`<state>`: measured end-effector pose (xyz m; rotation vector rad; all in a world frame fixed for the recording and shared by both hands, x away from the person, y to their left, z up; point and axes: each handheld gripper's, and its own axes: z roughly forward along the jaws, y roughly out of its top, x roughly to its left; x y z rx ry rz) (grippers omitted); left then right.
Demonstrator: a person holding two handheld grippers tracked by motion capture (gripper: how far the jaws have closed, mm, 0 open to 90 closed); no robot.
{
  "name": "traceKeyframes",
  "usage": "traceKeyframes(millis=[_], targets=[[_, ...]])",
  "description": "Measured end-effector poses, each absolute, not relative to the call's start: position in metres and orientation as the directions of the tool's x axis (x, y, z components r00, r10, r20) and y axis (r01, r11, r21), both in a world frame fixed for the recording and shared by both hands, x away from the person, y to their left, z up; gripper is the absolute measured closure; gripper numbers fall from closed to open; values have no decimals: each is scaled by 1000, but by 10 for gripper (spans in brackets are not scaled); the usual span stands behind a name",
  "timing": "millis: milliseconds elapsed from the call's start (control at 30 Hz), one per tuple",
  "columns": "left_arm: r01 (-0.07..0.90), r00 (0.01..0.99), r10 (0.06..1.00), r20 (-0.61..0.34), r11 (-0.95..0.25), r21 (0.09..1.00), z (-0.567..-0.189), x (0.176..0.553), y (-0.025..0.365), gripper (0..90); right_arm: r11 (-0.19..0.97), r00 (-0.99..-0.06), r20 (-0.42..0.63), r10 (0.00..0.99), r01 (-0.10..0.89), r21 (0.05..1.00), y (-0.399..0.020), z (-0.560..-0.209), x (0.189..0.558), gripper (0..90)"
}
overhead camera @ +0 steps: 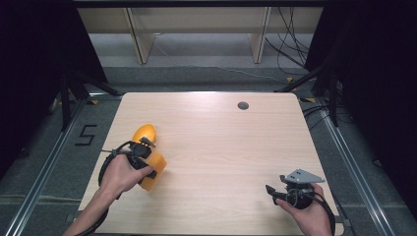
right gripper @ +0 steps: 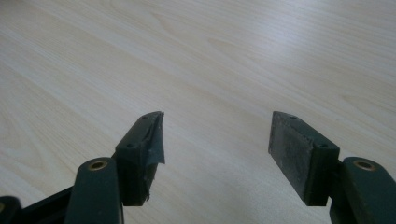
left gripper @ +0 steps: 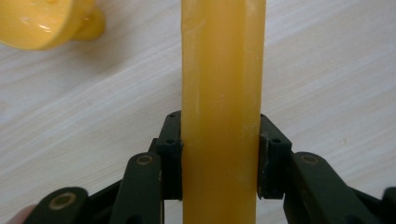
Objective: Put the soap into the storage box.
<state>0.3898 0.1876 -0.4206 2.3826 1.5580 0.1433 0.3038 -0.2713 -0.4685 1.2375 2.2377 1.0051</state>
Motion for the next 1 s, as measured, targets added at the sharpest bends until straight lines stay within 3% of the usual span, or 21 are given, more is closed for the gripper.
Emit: traceKeyframes(millis=[1000], targets=[[916, 304, 948, -98, -263, 303, -394, 422, 206, 607, 345, -526, -5, 851, 551, 759, -272, -468, 304, 362]])
